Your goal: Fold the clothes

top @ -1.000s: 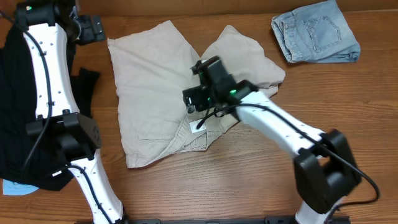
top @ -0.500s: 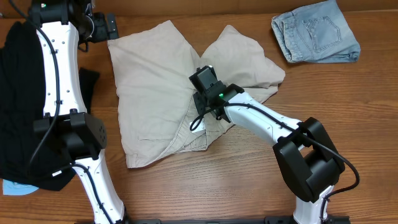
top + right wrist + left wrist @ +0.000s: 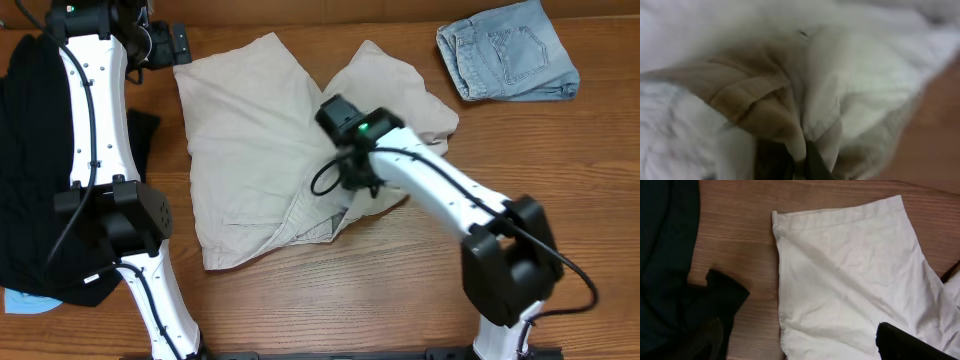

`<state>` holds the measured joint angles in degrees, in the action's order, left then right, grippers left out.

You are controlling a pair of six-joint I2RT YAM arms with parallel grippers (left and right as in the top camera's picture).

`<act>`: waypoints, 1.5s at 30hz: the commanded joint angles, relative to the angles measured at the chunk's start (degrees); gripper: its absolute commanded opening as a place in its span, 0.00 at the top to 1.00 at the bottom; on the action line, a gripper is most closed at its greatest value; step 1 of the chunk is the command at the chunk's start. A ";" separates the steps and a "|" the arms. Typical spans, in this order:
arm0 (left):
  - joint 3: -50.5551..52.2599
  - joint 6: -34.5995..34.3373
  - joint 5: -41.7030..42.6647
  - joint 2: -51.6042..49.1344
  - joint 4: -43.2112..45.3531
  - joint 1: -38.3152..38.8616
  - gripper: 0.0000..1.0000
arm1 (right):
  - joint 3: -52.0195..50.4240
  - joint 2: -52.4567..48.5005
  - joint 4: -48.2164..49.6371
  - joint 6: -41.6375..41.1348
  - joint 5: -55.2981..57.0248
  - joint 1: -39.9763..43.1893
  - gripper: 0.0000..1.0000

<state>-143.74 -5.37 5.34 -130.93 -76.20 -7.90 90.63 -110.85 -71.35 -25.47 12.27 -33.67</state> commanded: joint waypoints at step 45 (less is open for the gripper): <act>11.28 7.37 9.29 -0.22 1.11 8.48 0.01 | -9.53 34.62 -9.94 -37.05 9.94 -5.86 0.00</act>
<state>-136.00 0.30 12.51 -130.93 -75.20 -1.85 80.88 -76.51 -84.36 -69.52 15.73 -44.82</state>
